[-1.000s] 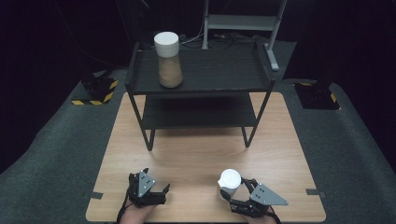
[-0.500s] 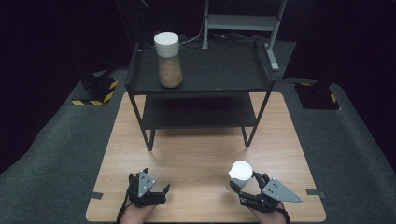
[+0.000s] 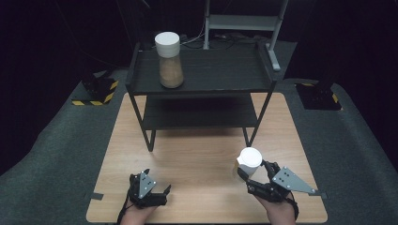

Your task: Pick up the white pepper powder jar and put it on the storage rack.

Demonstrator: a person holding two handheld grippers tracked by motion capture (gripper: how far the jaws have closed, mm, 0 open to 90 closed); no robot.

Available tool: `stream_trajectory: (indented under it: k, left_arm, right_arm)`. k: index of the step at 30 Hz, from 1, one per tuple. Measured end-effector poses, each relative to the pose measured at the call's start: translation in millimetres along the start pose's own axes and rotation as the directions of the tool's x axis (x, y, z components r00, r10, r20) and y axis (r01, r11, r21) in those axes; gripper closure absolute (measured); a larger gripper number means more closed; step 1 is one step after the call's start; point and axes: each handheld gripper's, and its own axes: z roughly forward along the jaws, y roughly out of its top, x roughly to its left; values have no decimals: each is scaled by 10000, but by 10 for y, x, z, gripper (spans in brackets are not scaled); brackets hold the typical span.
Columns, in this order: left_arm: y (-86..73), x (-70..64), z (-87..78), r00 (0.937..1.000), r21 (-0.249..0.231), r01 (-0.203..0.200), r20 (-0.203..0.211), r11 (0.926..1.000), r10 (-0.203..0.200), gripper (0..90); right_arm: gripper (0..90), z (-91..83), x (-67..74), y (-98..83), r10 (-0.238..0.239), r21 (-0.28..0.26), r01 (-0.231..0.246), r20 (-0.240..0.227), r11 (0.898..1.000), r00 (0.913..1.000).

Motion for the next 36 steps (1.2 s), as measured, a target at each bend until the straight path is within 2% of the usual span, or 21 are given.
stream_trajectory:
  k: [6,26,36]
  left_arm:
    - [-5,2,-4,10000,-28,9,15,10000,-9,7]
    - [-10,19,-5,9999,-52,39,109,10000,-38,7]
    - [-9,34,-4,9998,-51,32,173,10000,-31,7]
  right_arm:
    - [298,25,-1,100,49,-66,-48,100,10000,9999]
    - [299,135,14,610,-421,-690,436,222,9967,9989]
    - [299,178,-8,873,-483,-1014,521,396,9935,9980]
